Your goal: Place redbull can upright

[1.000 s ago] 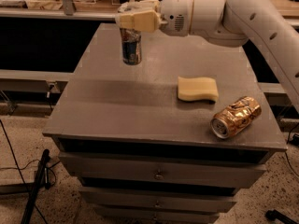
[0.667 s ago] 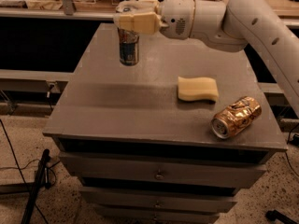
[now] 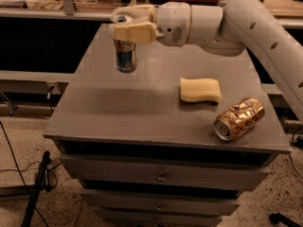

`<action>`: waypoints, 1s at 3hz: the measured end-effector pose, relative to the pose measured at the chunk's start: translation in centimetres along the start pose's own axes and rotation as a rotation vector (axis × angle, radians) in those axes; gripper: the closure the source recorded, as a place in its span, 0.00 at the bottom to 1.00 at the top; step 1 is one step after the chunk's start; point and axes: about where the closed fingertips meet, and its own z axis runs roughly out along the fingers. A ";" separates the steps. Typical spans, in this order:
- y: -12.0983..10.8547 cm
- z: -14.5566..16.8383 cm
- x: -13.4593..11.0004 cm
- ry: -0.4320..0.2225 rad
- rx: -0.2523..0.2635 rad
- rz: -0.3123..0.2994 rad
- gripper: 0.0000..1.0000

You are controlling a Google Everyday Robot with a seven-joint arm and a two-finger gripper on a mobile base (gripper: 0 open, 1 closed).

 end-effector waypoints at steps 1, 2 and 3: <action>0.6 1.3 1.9 0.009 -0.028 -0.003 1.00; 0.8 2.8 4.3 0.007 -0.056 0.005 1.00; 0.5 3.4 5.8 0.019 -0.055 0.005 0.84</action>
Offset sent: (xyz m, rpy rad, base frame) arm 0.0042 0.0373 -0.0656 -0.0090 0.0125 0.0688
